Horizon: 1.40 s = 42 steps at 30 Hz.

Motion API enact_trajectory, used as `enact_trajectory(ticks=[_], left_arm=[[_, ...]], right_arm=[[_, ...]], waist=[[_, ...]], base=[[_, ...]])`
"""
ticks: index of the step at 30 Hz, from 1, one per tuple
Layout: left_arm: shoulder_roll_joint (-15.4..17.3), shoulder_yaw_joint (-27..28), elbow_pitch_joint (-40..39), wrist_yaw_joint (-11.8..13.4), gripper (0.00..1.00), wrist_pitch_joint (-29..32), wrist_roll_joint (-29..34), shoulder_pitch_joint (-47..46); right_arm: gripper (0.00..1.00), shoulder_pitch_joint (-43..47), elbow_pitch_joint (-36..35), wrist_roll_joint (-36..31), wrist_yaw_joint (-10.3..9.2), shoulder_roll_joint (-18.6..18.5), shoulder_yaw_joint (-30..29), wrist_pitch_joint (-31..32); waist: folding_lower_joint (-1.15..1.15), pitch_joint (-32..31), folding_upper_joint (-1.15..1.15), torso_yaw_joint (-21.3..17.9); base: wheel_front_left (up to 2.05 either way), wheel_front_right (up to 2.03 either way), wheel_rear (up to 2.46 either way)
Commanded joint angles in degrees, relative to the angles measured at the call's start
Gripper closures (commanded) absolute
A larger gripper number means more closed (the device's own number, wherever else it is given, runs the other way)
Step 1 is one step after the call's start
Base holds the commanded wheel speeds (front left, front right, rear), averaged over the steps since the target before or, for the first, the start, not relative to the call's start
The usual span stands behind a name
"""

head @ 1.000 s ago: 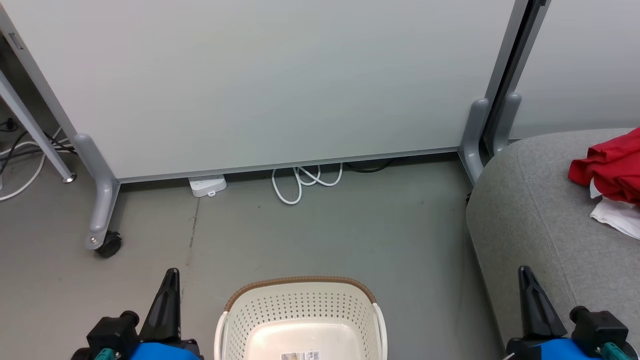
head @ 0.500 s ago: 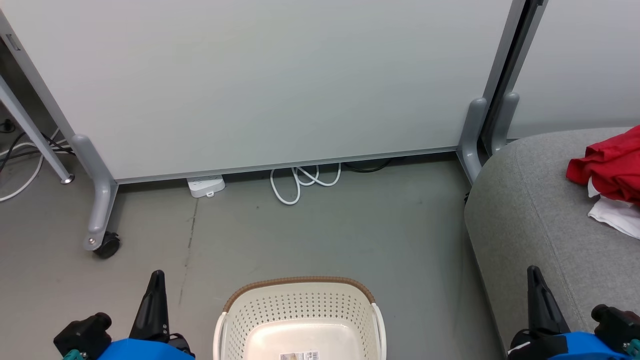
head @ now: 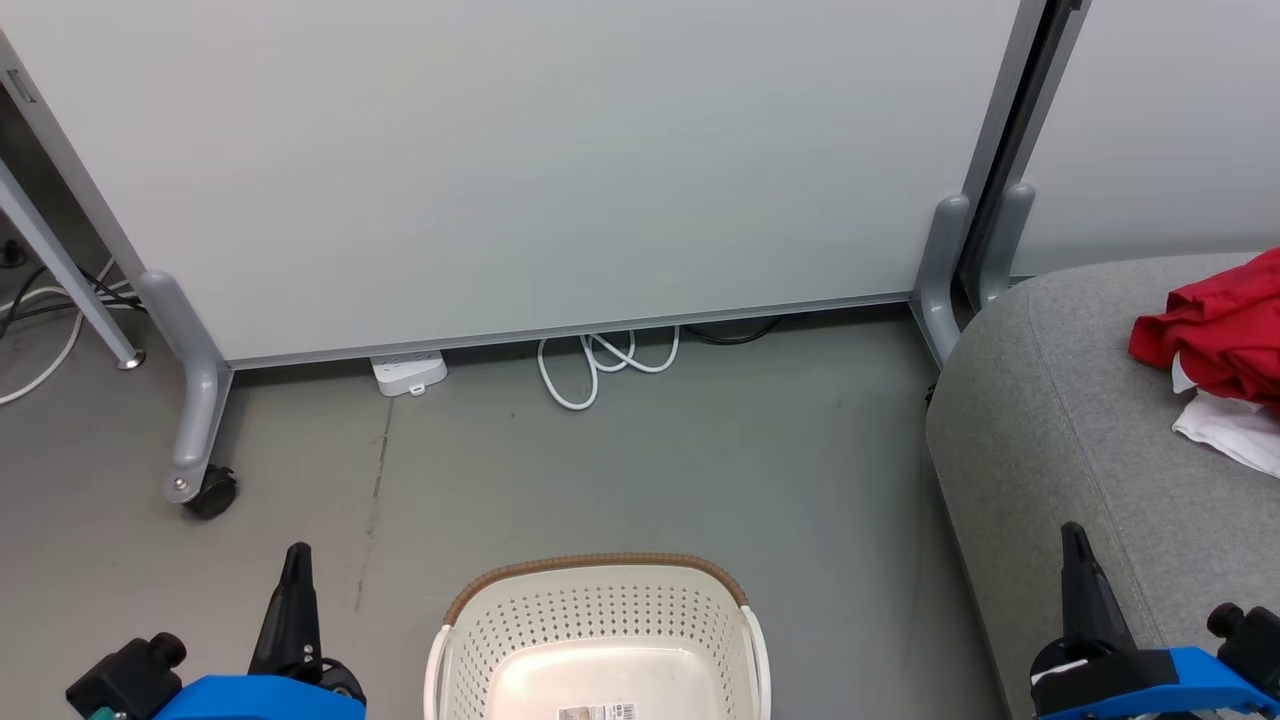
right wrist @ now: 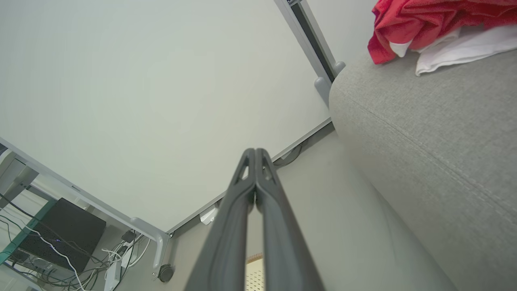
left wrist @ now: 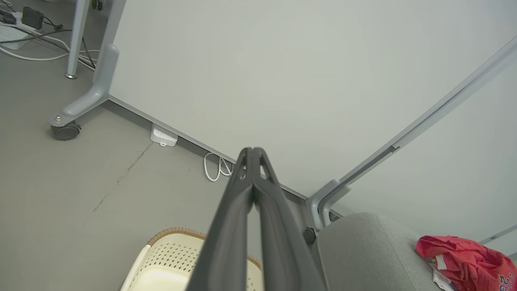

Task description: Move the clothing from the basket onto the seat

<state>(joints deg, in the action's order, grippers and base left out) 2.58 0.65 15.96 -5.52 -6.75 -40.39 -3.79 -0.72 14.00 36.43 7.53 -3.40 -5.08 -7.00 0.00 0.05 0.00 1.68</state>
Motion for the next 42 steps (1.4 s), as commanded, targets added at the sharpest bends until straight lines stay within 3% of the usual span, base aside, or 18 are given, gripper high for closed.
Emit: enact_trajectory(ticks=[1, 42], left_arm=[[0.3, 0.5, -0.9, -0.2, 1.00, 0.3, -1.4, -1.7], [0.4, 3.6, -1.4, -1.2, 1.00, 7.5, -29.0, -2.7]], right_arm=[[1.00, -1.6, -0.8, 1.6, -0.02, 0.0, -0.2, 0.4], [1.00, -4.2, -0.2, 31.3, -0.04, 0.3, -1.0, 7.7]], waist=[[0.00, 0.0, 0.00, 0.0], [0.00, 0.0, 0.00, -0.8]], base=[[0.00, 0.00, 0.00], [0.00, 0.00, 0.00]])
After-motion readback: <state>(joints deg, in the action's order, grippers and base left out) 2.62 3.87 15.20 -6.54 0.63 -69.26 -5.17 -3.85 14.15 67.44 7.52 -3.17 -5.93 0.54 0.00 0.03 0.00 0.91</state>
